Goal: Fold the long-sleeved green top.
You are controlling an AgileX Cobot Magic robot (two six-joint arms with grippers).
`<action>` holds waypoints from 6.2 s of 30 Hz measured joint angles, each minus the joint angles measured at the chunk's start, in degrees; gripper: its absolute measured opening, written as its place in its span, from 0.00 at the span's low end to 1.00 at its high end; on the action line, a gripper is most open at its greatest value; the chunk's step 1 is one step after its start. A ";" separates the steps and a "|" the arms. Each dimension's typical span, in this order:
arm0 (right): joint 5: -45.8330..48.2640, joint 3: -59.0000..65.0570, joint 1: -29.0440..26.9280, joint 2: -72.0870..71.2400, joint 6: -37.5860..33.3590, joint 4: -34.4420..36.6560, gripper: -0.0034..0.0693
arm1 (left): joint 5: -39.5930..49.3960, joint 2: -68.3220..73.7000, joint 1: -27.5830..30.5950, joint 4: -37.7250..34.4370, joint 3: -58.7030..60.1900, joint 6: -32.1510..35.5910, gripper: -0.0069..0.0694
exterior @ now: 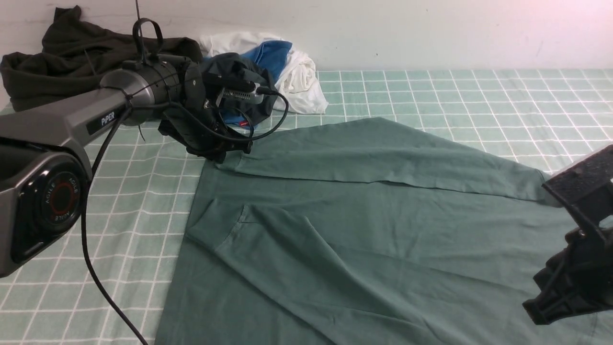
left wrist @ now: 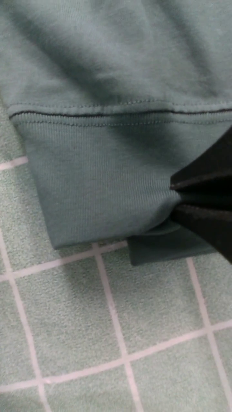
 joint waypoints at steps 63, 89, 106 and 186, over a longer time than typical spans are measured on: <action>20.48 -1.99 12.63 -11.73 -10.58 12.62 0.06 | 0.67 -53.08 -36.35 -3.61 82.43 16.17 0.66; 19.93 -2.12 12.63 -11.73 -16.47 12.57 0.09 | 2.10 -51.94 -36.41 3.64 77.77 7.32 0.10; 4.97 16.40 12.63 -10.02 -37.47 7.27 0.83 | 14.75 -59.80 -30.47 3.94 77.32 7.99 0.10; -7.03 17.12 12.63 5.14 -42.69 -1.42 0.07 | 11.72 -60.58 -30.34 4.25 75.37 7.88 0.10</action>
